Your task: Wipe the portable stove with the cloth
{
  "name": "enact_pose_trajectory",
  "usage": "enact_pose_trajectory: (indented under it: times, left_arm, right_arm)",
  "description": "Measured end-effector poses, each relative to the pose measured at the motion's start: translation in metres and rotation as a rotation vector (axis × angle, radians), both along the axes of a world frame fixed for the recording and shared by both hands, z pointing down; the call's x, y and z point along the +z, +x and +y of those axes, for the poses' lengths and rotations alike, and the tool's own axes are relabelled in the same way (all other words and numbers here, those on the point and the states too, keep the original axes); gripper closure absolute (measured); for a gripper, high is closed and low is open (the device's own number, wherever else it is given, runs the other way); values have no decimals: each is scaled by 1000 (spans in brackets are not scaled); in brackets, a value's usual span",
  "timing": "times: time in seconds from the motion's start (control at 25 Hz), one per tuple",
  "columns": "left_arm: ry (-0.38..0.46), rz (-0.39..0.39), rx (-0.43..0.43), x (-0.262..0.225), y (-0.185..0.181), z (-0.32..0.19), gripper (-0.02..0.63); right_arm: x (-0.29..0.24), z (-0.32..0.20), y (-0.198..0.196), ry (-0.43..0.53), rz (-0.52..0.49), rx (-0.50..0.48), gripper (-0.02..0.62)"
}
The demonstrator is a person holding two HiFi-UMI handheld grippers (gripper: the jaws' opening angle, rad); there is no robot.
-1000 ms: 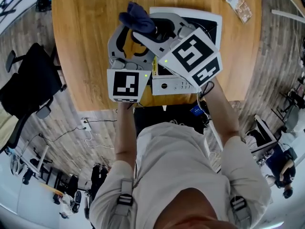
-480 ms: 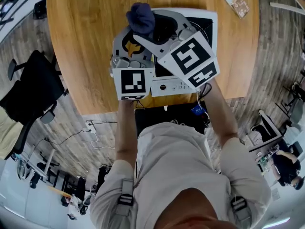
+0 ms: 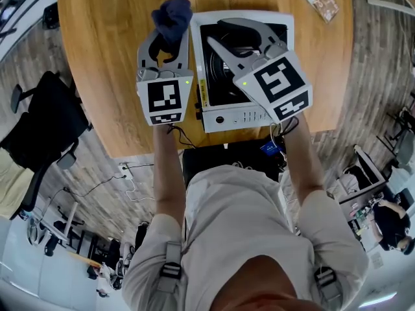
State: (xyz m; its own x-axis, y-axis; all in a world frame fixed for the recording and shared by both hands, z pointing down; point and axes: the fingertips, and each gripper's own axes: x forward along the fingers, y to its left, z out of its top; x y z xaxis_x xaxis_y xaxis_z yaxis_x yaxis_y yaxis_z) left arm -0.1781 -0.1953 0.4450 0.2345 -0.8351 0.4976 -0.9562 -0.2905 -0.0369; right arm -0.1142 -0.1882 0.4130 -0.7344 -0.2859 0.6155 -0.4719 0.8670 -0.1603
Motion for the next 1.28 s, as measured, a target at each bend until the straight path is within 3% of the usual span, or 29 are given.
enact_pose_trajectory:
  times: [0.08,0.24,0.48,0.96,1.28]
  left_arm:
    - [-21,-8,10,10,0,-1,489]
    - [-55,-36,52,28,4,-1,489]
    - [-73,-95,137,43,11,0,491]
    - [-164,-349,317,67,14,33,492]
    - [-169,-421,387,69,23,53,492]
  right_arm:
    - [8,-1,8,-1,32,8,532]
    - [16,1,17,-11,51,20,563]
    - [17,7,27,-17,55,12,563]
    - [17,24,37,-22,72,0,563]
    - [18,40,40,-25,77,-8,563]
